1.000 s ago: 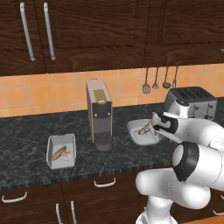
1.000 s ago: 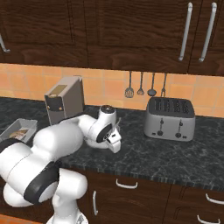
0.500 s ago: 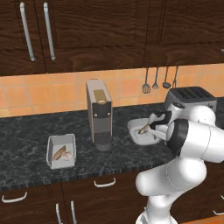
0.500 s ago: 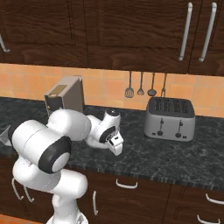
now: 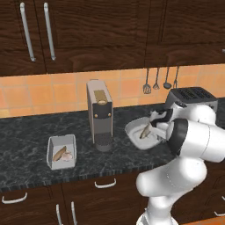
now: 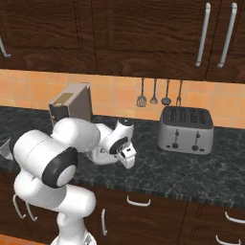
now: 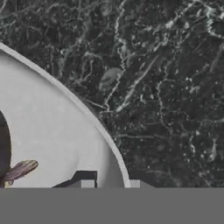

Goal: Take the meat container that has the fish and place it on the second highest rack of the freezer. Then take the vegetable container that has the garlic and sweet potato and place it on the highest rack of the freezer.

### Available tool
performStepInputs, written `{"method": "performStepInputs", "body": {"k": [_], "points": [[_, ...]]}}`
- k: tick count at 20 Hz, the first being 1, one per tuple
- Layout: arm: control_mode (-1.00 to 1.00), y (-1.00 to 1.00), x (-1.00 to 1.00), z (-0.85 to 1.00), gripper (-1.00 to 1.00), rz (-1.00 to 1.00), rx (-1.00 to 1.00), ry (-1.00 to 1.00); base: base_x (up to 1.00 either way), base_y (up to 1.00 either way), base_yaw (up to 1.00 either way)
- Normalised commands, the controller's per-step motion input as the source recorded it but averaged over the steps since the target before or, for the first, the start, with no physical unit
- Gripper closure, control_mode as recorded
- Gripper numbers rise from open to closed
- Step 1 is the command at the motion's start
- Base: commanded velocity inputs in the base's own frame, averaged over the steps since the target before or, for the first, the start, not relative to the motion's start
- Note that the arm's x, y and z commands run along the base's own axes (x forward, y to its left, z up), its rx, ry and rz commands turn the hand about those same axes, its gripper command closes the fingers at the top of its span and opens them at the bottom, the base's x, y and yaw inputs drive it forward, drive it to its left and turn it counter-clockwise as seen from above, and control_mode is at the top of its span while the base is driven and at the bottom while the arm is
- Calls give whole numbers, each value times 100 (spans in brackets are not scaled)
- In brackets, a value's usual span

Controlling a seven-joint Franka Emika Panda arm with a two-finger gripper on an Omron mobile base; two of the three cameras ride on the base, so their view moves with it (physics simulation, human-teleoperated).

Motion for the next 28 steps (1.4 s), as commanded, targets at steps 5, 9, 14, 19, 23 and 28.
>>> {"method": "performStepInputs", "body": {"k": [5,9,14,19,23,28], "points": [[-100,0,-43,81,100,-11,0,-17,0,0,0],[-100,0,-67,62,100,-16,1,-13,0,0,0],[-100,0,-71,79,100,-8,1,1,0,0,0],[-100,20,-53,82,100,-8,3,5,0,0,0],[-100,34,-19,32,100,-13,0,0,0,0,0],[100,6,0,-1,100,0,-1,0,-15,30,-8]]}}
